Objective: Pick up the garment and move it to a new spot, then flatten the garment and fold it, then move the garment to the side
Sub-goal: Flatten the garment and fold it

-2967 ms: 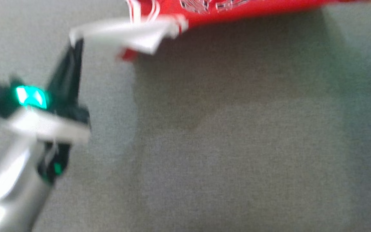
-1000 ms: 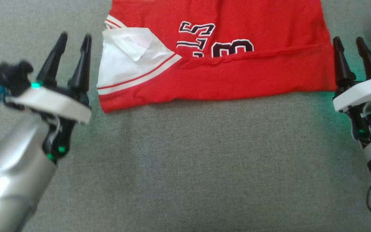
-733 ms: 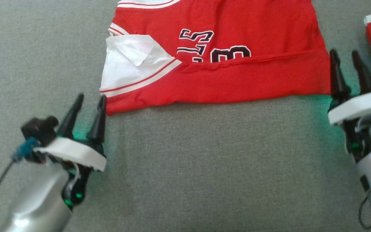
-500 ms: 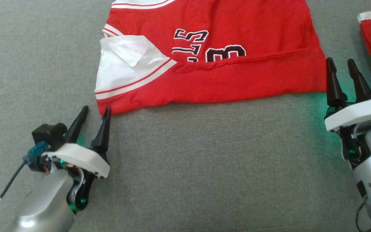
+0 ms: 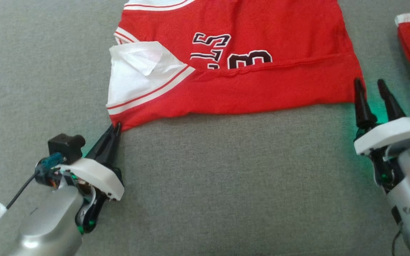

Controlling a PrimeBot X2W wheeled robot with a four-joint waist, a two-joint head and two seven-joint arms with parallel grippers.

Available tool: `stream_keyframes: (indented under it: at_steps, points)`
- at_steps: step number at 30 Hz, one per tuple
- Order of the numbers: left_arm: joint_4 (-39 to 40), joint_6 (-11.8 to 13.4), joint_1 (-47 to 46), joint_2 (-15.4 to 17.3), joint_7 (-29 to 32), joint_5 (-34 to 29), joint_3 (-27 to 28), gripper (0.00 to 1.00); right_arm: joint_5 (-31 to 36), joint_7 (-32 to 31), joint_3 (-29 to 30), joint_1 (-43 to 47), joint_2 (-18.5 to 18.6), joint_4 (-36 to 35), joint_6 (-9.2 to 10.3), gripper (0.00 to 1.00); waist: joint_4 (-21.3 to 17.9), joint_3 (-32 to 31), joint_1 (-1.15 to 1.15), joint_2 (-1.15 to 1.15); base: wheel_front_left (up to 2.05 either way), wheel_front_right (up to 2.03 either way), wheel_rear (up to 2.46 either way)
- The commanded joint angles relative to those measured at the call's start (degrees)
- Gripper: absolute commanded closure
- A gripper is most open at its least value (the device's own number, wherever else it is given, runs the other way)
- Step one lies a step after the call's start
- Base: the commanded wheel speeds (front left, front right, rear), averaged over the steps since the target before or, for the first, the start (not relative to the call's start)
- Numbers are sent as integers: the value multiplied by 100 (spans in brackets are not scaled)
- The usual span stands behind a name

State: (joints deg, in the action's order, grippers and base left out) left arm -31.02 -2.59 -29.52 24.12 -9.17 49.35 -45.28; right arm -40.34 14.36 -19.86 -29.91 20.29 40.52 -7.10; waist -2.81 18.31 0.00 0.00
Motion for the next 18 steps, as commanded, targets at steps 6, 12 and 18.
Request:
stream_keyframes:
  at_steps: [6, 12, 18]
  points:
    - [241, -17, -173, 279, -102, -60, 145, 100, -95, -107, -271, -290, 23, 566, -39, 0, 117, -55, 0, 0, 0, 0, 0]
    - [316, -15, -208, 315, -82, -60, 140, 100, -163, -441, -477, -564, -74, 944, -39, 100, 166, -97, 0, 0, 0, 0, 0]
    - [338, -55, -174, 316, -25, -52, 63, 100, -349, -770, -738, -563, 111, 1108, -39, 100, 269, -296, 0, 0, 0, 0, 0]
